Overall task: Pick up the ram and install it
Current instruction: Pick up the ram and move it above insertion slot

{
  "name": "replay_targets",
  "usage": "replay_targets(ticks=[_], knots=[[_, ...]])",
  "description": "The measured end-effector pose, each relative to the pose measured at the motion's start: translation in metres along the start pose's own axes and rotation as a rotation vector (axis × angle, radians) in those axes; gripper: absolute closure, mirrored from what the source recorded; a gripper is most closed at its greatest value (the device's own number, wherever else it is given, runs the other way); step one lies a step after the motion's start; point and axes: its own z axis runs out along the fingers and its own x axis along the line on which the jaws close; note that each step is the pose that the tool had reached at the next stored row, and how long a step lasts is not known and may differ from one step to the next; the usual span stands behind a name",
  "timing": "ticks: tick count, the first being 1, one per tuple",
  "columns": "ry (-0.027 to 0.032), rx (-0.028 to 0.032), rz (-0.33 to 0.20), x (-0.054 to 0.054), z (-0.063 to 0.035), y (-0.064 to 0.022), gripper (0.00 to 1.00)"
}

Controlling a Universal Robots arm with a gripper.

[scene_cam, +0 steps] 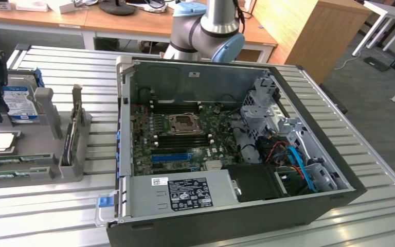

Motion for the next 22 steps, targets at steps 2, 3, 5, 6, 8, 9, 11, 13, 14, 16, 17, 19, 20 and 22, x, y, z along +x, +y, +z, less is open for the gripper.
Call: replay_targets(ticks=[2, 3, 5, 6, 8, 9, 11, 13, 14, 16, 17, 19, 20, 22], knots=[[0.0001, 0.0, 0.0, 0.0, 0.0017, 0.0, 0.7], [0.0, 0.0, 0.0, 0.0, 0.0025, -0.0001, 0.7], [0.0, -0.0001, 0.0, 0.0, 0.0043, -0.0001, 0.7], [0.0, 0.0, 0.0, 0.0, 0.0052, -0.0002, 0.7], [0.0001, -0.0001, 0.0, 0.0, 0.0068, -0.0002, 0.7], [0.0, 0.0, 0.0, 0.0, 0.0077, -0.0002, 0.7], [0.0001, 0.0, 0.0, 0.0, 0.0095, -0.0003, 0.7], [0.0, 0.0, 0.0, 0.0, 0.0113, -0.0003, 0.7], [0.0, 0.0, 0.0, 0.0, 0.0121, -0.0004, 0.7], [0.0, 0.0001, 0.0, 0.0, 0.0138, -0.0004, 0.7], [0.0, 0.0, 0.0, 0.0, 0.0146, -0.0004, 0.7], [0.0, 0.0, 0.0, 0.0, 0.0163, -0.0005, 0.7], [0.0, 0.0, 0.0, 0.0, 0.0171, -0.0005, 0.7], [0.0, 0.0001, 0.0, 0.0, 0.0188, -0.0006, 0.7]])
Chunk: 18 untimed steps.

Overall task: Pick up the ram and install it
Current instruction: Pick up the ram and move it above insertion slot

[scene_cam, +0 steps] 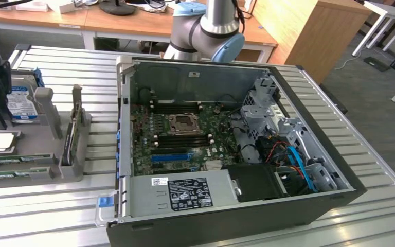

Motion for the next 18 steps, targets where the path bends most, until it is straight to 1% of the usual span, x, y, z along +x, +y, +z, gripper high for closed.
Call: replay_targets(ticks=[18], knots=[[0.0, 0.0, 0.0, 0.0, 0.0129, -0.0004, 0.7]])
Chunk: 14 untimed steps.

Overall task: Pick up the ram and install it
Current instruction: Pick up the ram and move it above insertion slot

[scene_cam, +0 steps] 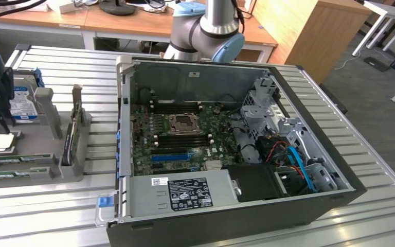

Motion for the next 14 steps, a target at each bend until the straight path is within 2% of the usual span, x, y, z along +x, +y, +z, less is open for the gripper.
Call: replay_targets(ticks=[14], knots=[[0.0, -0.0001, 0.0, 0.0025, 0.0017, -0.0003, 0.7]])
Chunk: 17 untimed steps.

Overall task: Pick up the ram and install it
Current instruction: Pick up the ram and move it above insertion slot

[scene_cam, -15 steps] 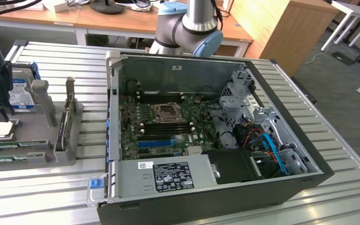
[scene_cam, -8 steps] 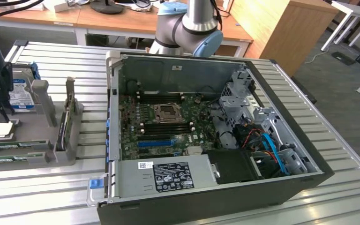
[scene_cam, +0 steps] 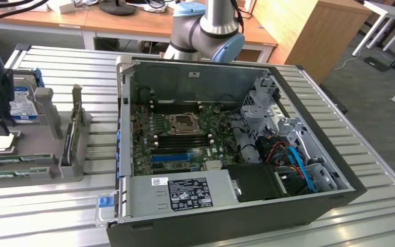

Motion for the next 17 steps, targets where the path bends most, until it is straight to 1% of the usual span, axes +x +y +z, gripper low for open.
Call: replay_targets(ticks=[8, 17], knots=[[-0.0001, 0.0, 0.0, 0.007, -0.0001, -0.0006, 0.7], [0.0, 0.0001, 0.0, 0.018, -0.0003, -0.0016, 0.7]])
